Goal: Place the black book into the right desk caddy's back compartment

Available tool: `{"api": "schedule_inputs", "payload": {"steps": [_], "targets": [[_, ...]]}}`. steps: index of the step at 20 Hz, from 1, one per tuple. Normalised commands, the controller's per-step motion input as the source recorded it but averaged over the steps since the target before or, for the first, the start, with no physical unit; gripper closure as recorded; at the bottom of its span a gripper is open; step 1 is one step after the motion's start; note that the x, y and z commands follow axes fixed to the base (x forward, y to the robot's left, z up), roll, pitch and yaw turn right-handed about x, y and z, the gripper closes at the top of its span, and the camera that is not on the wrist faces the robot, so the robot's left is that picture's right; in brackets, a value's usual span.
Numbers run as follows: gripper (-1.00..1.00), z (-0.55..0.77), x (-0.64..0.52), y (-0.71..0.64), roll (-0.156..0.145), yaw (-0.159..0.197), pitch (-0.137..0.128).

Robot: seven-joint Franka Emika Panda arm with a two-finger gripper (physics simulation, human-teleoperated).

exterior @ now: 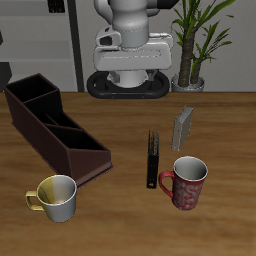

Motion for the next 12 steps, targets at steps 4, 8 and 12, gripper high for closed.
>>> {"api": "schedule_inputs", "payload": {"steps": [4,8,12], "targets": [[-1.0,-0.18,0.19,0.13,0.019,0.028,-0.015],[-1.0,-0.2,0.13,0.09,0.053,0.019,-0.013],[-1.0,-0.26,0.11,0.05,0.024,0.005,0.015]]}}
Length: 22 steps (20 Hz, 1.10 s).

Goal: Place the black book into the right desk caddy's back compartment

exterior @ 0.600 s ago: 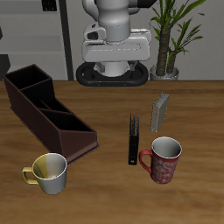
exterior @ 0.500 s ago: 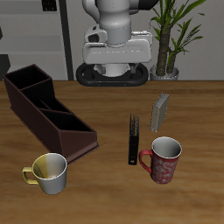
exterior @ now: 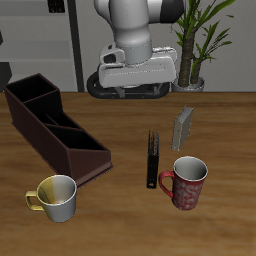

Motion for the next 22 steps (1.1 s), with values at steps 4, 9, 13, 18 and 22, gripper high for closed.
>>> {"api": "schedule_inputs", "payload": {"steps": [4,9,13,18,22], "targets": [[-1.0,-0.39,0.16,0.1,0.016,-0.007,0.014],[-1.0,-0.31,0.1,0.12,0.024,0.003,0.023],[-1.0,-0.2,0.05,0.01,0.003,0.013,0.004],[-1.0,-0.24,0.1,-0.05,-0.005,0.0,0.022],[-1.0,-0.22,0.05,0.01,0.003,-0.002,0.024]]}}
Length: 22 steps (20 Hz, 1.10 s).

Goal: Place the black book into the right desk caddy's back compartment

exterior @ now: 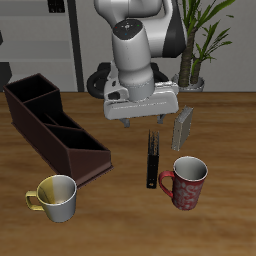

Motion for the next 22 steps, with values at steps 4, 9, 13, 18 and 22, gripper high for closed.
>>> {"api": "schedule_inputs", "payload": {"steps": [4,9,13,18,22], "targets": [[-1.0,-0.23,0.06,-0.02,-0.005,-0.001,0.031],[-1.0,-0.27,0.04,0.0,-0.004,0.004,0.04],[-1.0,-0.25,0.02,0.11,0.023,0.003,0.038],[-1.0,-0.19,0.05,0.05,0.003,0.007,0.031],[-1.0,-0.21,0.06,0.02,0.03,-0.013,0.038]]}}
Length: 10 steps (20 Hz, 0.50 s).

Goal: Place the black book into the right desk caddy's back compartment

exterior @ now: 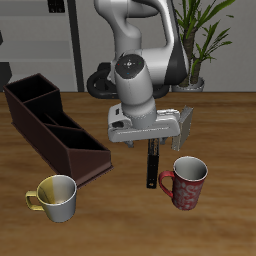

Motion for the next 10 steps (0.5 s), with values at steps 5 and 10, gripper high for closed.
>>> {"api": "schedule_inputs", "payload": {"steps": [5,10], "targets": [[1.0,-0.09,0.03,0.05,0.024,-0.002,0.013],[1.0,-0.03,0.04,0.04,0.011,-0.007,0.005]]}}
